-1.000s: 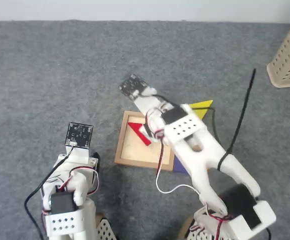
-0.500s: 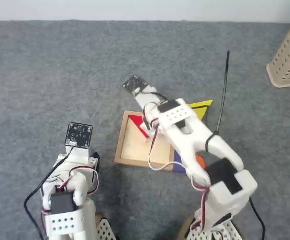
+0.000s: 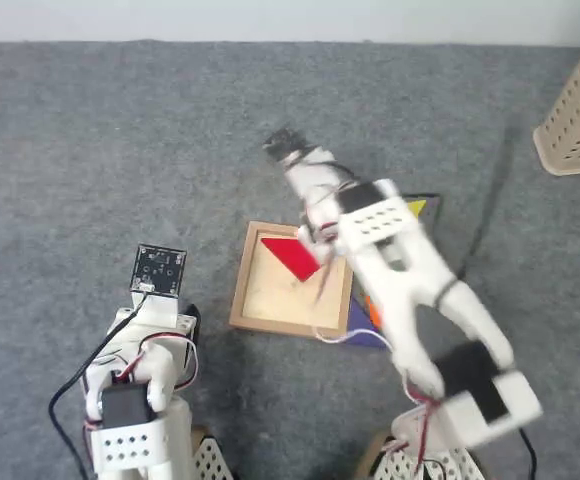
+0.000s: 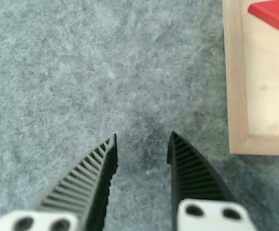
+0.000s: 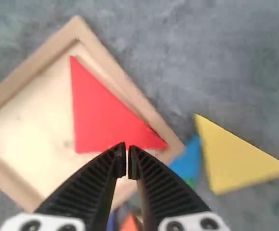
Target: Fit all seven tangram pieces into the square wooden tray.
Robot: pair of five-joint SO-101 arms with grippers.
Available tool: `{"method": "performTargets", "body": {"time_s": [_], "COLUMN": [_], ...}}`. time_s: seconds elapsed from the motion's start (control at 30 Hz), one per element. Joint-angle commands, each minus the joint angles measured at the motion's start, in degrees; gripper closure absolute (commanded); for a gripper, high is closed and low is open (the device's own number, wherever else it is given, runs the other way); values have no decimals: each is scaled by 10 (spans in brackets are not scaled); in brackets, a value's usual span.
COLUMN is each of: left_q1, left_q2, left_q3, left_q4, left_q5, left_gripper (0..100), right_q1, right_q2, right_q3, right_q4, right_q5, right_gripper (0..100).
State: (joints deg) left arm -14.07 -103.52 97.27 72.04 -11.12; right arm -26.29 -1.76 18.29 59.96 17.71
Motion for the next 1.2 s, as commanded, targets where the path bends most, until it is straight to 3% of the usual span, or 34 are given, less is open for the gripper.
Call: {"method": "performTargets", "body": {"time_s": [0.0,0.17,0.43,0.7,0.93,1.17], "left_q1": [1,1,1,1,1,1], "left_q2": [-11,-11,-11,-11,-11,-11], "left_q3": [-7,-7,-7,-7,-7,-7], "left_q4": [4,4,4,4,4,4], "left_q5": [-1,-1,-1,-1,-1,-1], "left_gripper": [833,833,833,833,833,833], "right_q1": [65,119,154,167,167,168], "right_q2": [-89,-39,160,257,303,367], "right_q3": [-21,-46,-188,-349,-353,-353], "right_q4": [33,42,51,176,175,175], "right_q5": [19,99,37,261,418,455], "right_gripper": [894,822,817,802,619,616]}}
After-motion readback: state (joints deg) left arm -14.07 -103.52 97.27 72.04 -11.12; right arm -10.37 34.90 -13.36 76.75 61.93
